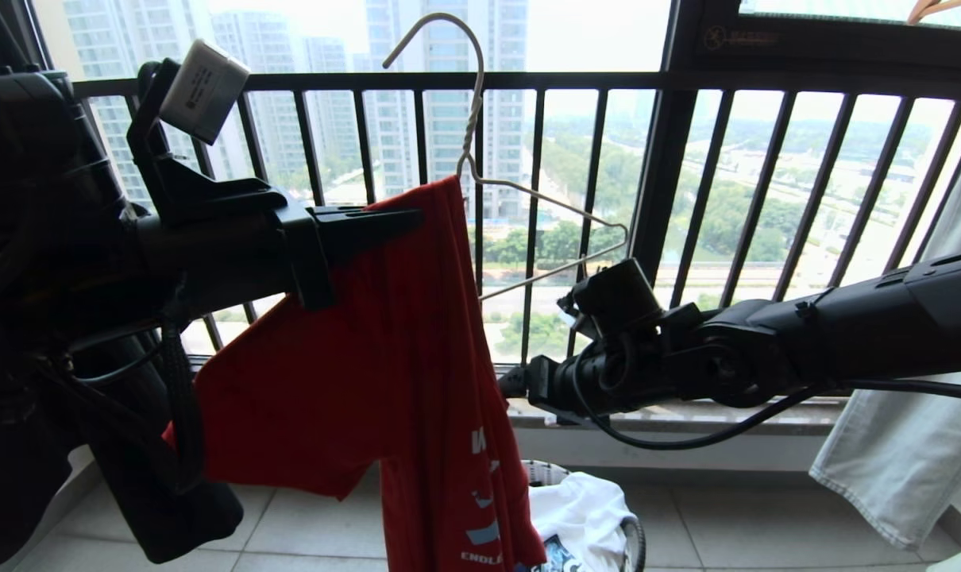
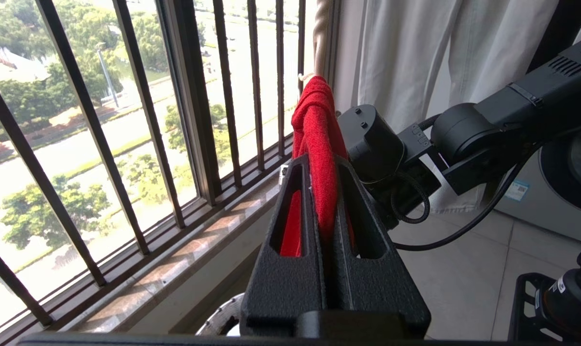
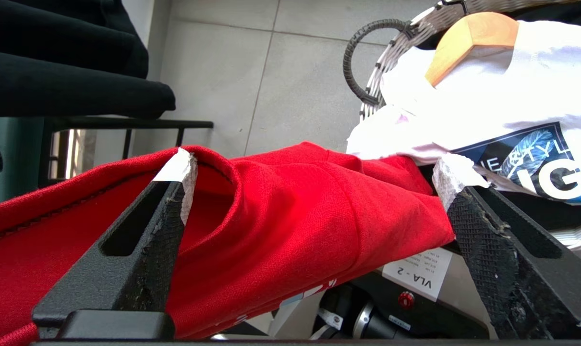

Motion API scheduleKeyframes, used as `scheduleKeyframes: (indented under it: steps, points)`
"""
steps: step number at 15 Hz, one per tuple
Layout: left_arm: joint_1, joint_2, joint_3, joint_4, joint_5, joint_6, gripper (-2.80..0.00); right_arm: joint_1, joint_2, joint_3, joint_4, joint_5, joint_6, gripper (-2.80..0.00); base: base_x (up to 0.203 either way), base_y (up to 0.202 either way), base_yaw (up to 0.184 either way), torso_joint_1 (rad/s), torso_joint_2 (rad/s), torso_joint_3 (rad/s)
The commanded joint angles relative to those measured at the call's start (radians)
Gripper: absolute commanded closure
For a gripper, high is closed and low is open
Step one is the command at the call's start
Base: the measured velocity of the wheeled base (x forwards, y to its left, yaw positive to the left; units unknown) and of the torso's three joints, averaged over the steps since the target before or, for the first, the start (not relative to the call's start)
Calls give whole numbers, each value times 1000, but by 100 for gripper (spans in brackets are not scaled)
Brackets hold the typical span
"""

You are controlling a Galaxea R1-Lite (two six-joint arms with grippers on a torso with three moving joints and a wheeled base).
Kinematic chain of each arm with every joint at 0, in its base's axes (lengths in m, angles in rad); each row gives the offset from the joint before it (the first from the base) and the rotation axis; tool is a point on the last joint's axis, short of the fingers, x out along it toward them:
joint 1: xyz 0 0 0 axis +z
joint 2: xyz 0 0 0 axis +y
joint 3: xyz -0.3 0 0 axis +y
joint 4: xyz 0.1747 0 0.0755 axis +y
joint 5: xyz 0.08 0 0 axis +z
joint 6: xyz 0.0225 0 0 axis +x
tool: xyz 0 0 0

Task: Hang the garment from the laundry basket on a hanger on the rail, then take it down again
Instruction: Hang the clothes on the clothes rack

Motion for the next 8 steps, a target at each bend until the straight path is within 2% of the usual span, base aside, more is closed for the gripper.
scheduleKeyframes:
  steps: [1, 4, 8]
  points:
    - [-7, -14, 9, -18, -3, -2, 0, -3, 11, -1, 0, 2, 3, -280, 0, 0, 0, 0, 0, 0]
    - [-12, -22, 33, -82, -3, -5, 0, -3, 28, -3, -1, 3, 3, -280, 0, 0, 0, 0, 0, 0]
    - [-13, -26, 34, -88, -3, -6, 0, 0, 39, -2, 2, 4, 0, -280, 0, 0, 0, 0, 0, 0]
